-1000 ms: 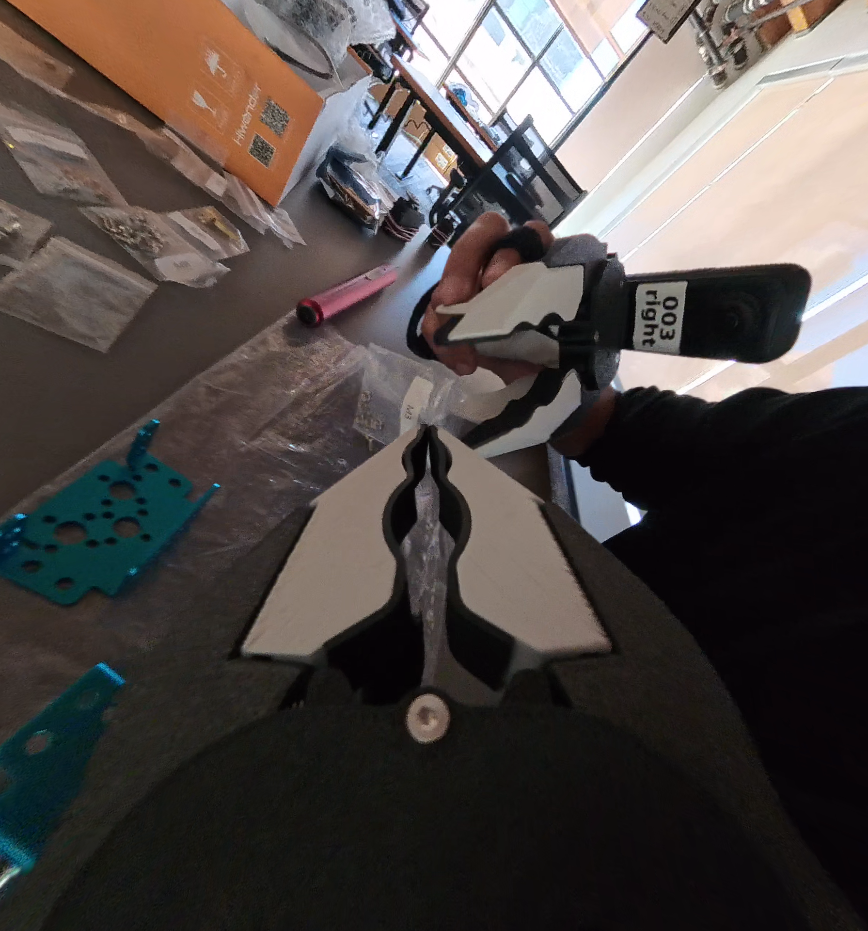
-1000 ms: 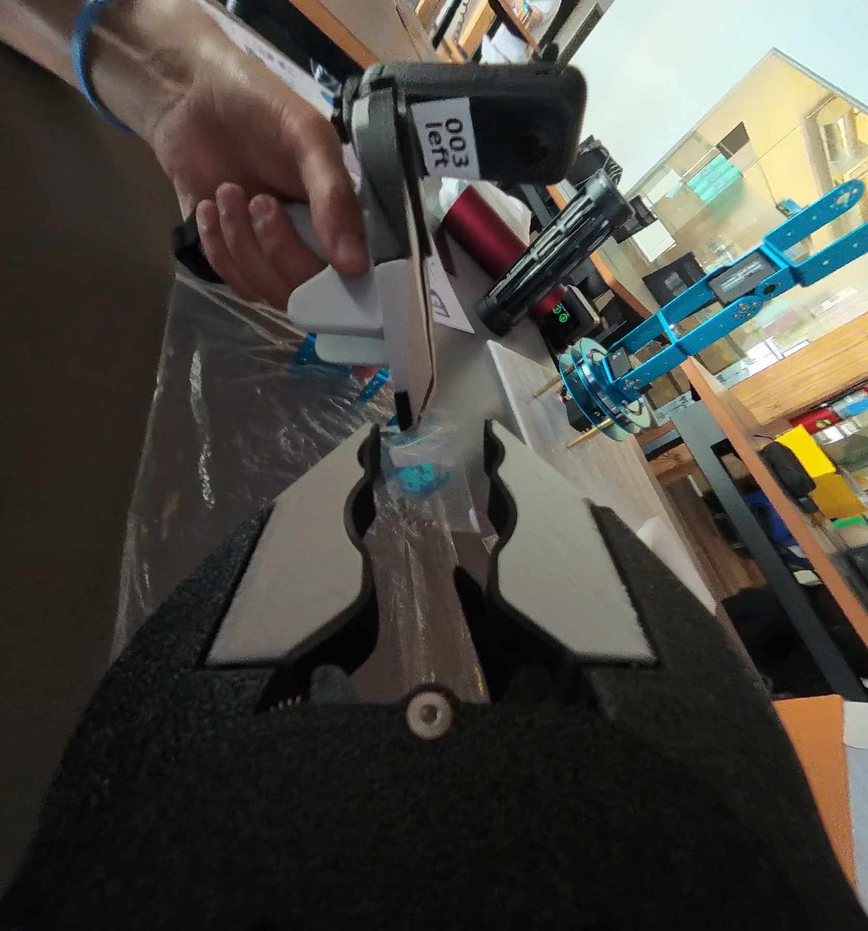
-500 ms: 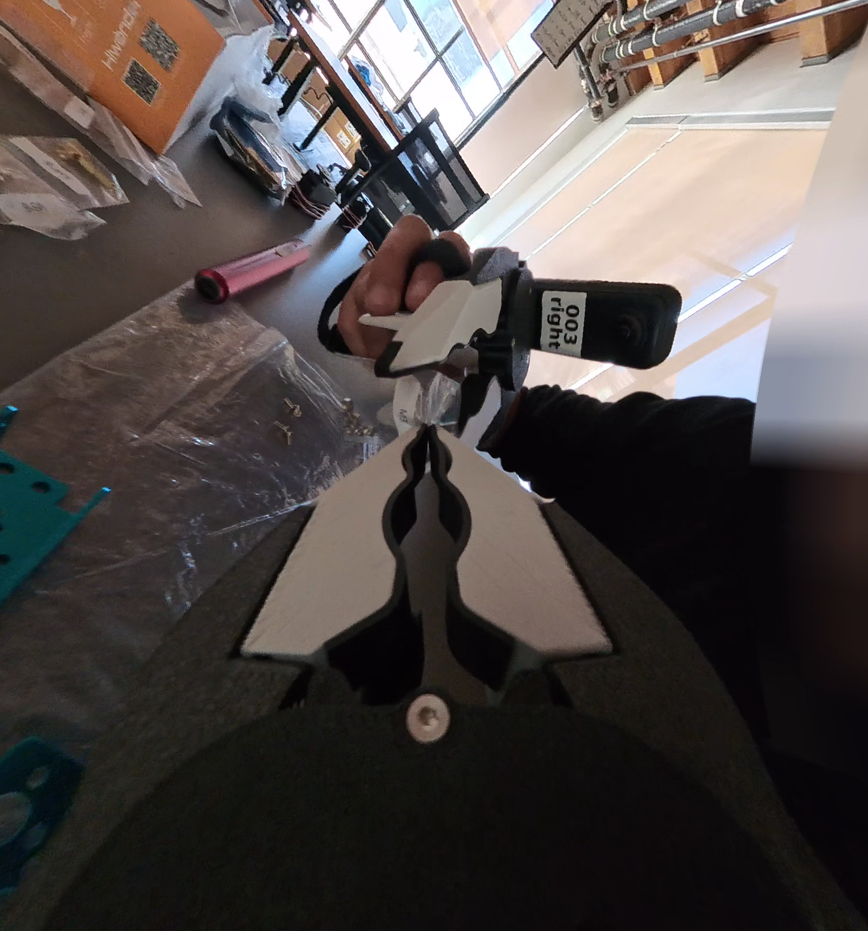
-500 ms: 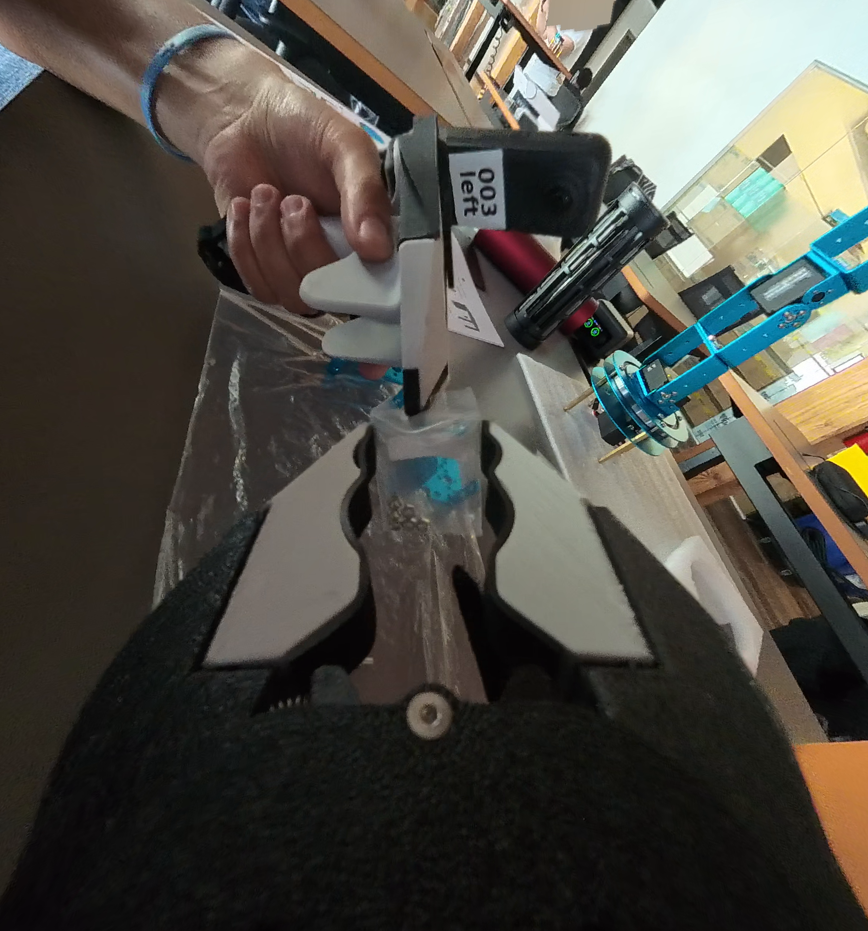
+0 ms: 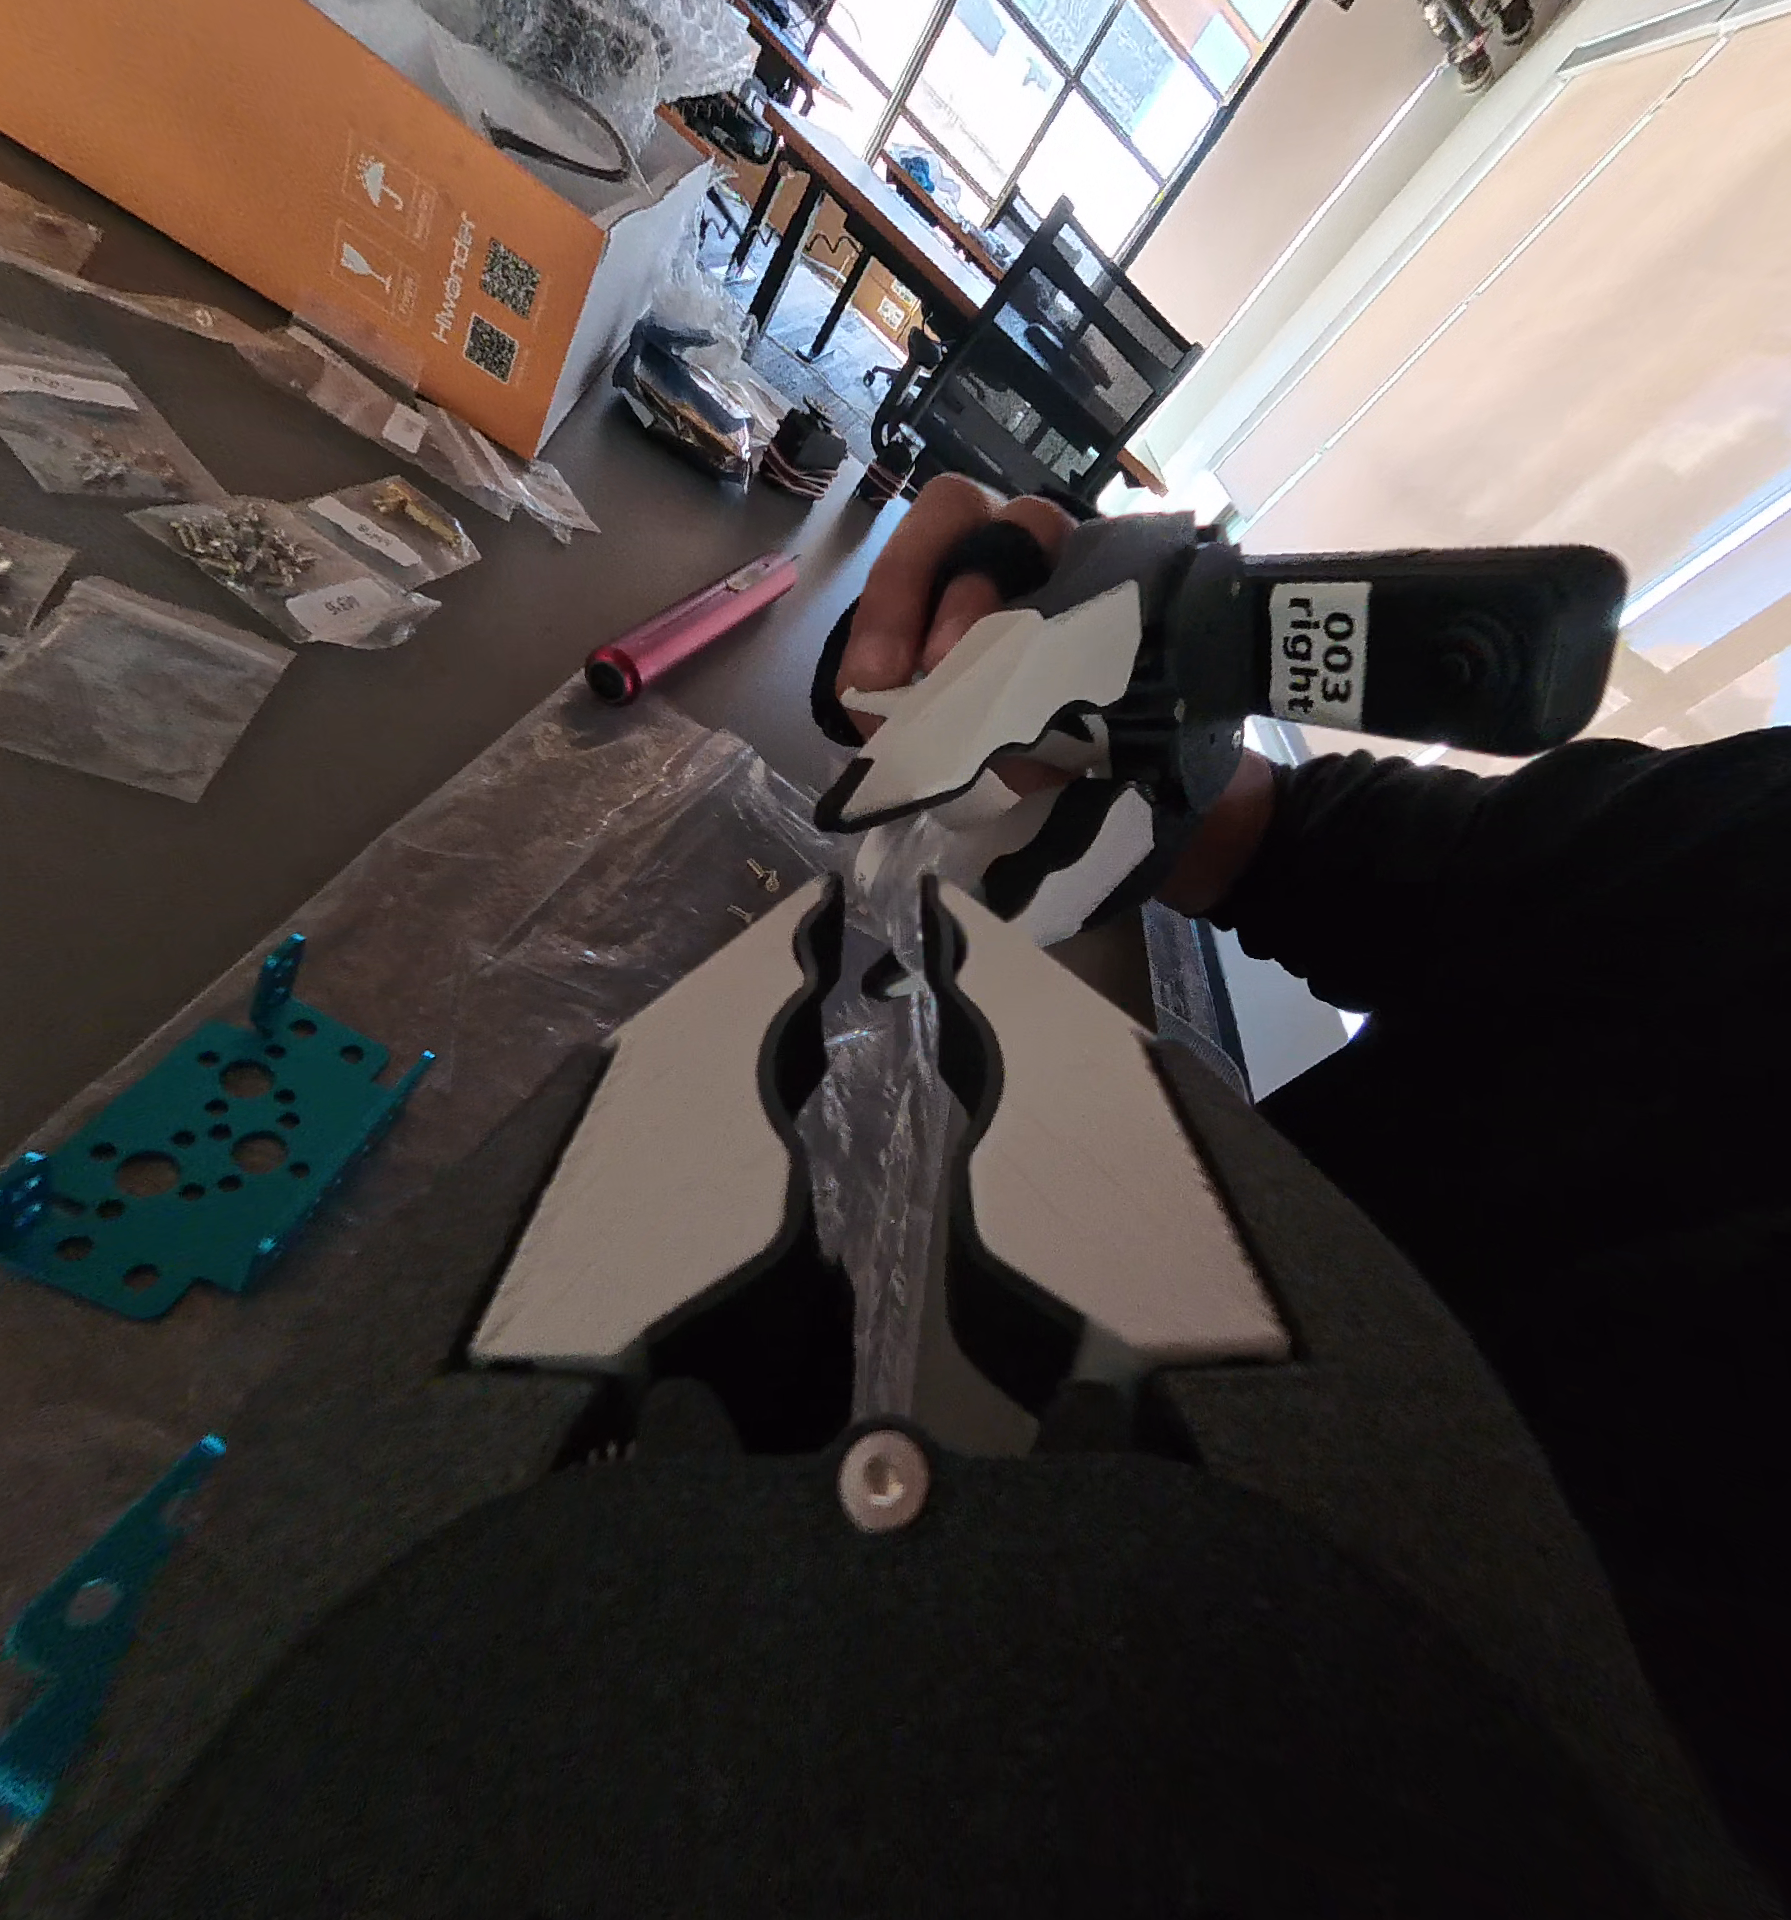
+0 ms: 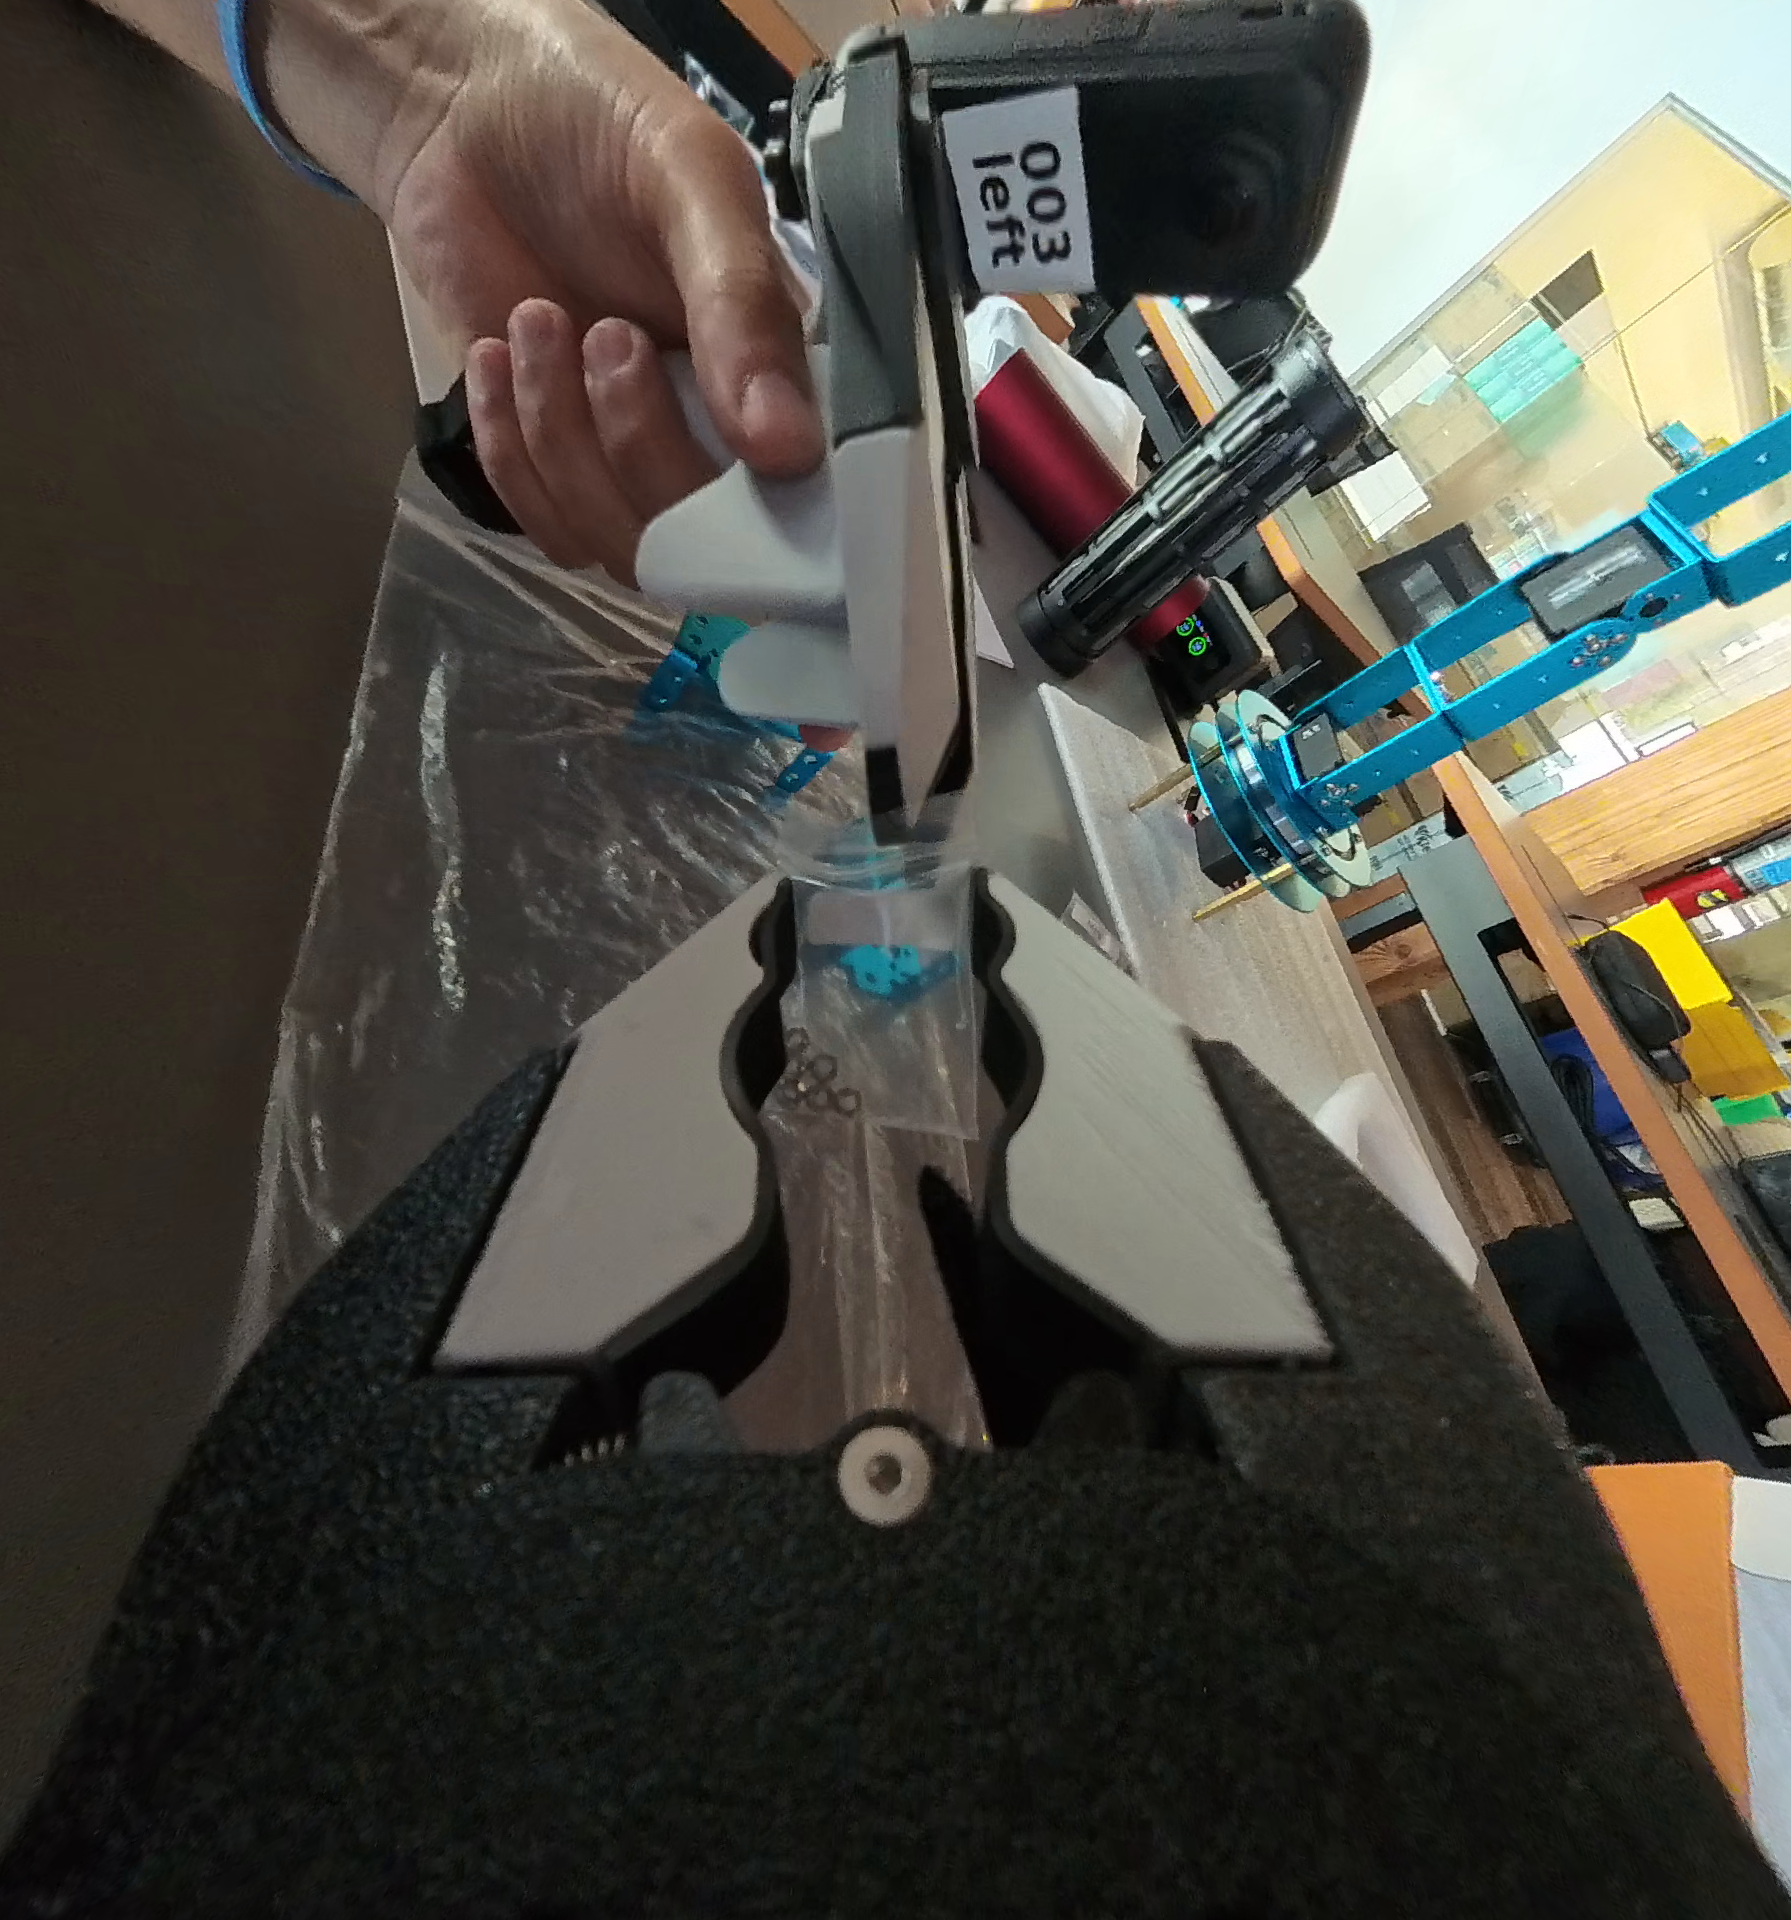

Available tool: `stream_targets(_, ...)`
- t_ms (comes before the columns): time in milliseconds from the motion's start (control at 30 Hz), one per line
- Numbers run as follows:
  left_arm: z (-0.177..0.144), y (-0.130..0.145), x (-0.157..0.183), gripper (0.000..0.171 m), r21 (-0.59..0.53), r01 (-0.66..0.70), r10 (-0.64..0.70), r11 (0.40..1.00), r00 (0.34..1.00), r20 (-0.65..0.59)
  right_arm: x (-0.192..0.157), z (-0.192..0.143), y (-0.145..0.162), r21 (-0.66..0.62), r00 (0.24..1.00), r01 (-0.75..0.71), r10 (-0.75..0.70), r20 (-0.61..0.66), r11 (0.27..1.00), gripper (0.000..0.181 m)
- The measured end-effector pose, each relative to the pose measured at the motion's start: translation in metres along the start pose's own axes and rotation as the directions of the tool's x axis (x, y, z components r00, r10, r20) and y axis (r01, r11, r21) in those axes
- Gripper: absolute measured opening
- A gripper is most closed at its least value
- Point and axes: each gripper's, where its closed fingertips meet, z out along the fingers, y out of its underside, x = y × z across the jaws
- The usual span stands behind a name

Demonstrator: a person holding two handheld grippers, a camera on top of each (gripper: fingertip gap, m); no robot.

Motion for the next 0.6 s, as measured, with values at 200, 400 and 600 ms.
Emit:
stream_targets(200,0.003,0.008,-0.012,0.012,-0.058,-0.128,0.135,0.99,0.982,0.133,-0.002,0.003,0.009,-0.056,0.999,0.043,-0.044,-0.006,0.998,0.032)
stream_targets(400,-0.002,0.007,-0.028,0.011,-0.105,-0.227,0.248,0.968,0.924,0.29,-0.001,0.007,0.018,-0.101,0.998,0.052,-0.055,-0.018,0.993,0.032)
stream_targets(600,0.004,0.011,-0.015,0.011,-0.083,-0.182,0.195,0.98,0.963,0.188,-0.003,0.007,0.014,-0.081,0.999,0.035,-0.036,-0.01,0.996,0.032)
